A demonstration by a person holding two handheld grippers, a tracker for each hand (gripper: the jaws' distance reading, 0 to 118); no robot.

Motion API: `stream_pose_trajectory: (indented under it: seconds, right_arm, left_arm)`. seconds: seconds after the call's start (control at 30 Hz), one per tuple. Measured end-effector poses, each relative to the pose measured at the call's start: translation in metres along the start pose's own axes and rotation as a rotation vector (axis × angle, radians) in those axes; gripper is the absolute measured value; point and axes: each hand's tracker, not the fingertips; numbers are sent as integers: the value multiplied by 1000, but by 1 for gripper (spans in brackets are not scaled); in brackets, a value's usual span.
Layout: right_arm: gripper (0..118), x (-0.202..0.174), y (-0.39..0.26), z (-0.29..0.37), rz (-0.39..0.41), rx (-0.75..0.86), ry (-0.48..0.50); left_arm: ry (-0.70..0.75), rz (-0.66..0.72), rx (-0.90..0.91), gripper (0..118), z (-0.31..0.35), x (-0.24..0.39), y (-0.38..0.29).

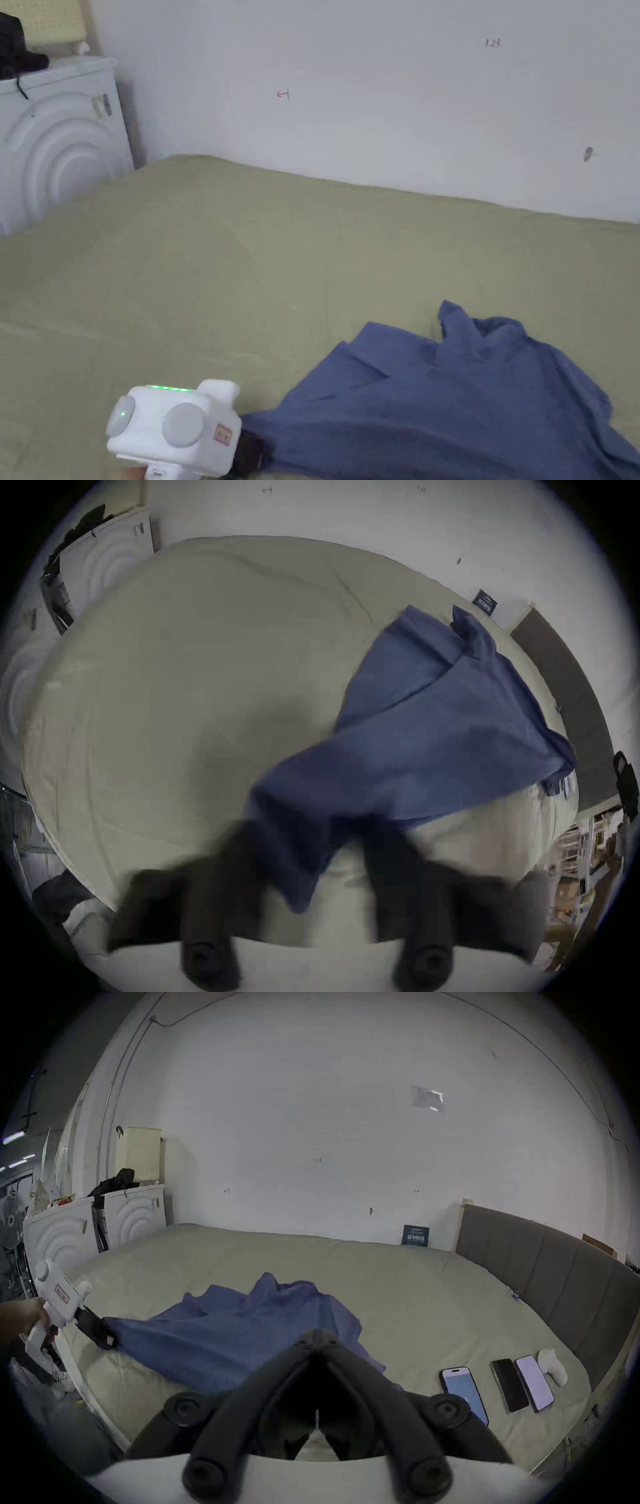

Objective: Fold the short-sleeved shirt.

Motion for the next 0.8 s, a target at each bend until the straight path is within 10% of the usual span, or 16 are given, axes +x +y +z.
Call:
stream_pose_trajectory:
  seconds: [0.03, 0.17, 0.4, 0.43, 0.5, 0.53, 0.67, 0.8]
  right_arm:
    - [0, 5, -1, -5, -3, -3, 1]
    - [0, 16, 22, -35, -48, -52, 89]
    - [0, 20, 108, -236, 157, -335, 309]
    - [13, 22, 114, -269, 152, -420, 353]
    - [94, 20, 120, -340, 126, -649, 367]
    - [117, 18, 118, -369, 132, -752, 354]
    - [100, -4, 81, -435, 355, -696, 346]
    - [100, -12, 44, -480, 352, -851, 371]
  left_arm:
    - [21, 4, 36, 9, -2, 3, -2]
    - [-9, 3, 67, 9, 0, 4, -3]
    - [-21, -19, 93, 9, 9, 6, -1]
    - [-23, -23, 94, 9, 9, 7, -1]
    - [-11, -39, 89, 9, 9, 12, 0]
    - [-8, -43, 85, 9, 7, 12, -1]
    - [-11, -18, 76, 9, -2, 10, -1]
    - [-42, 17, 75, 9, -4, 2, 0]
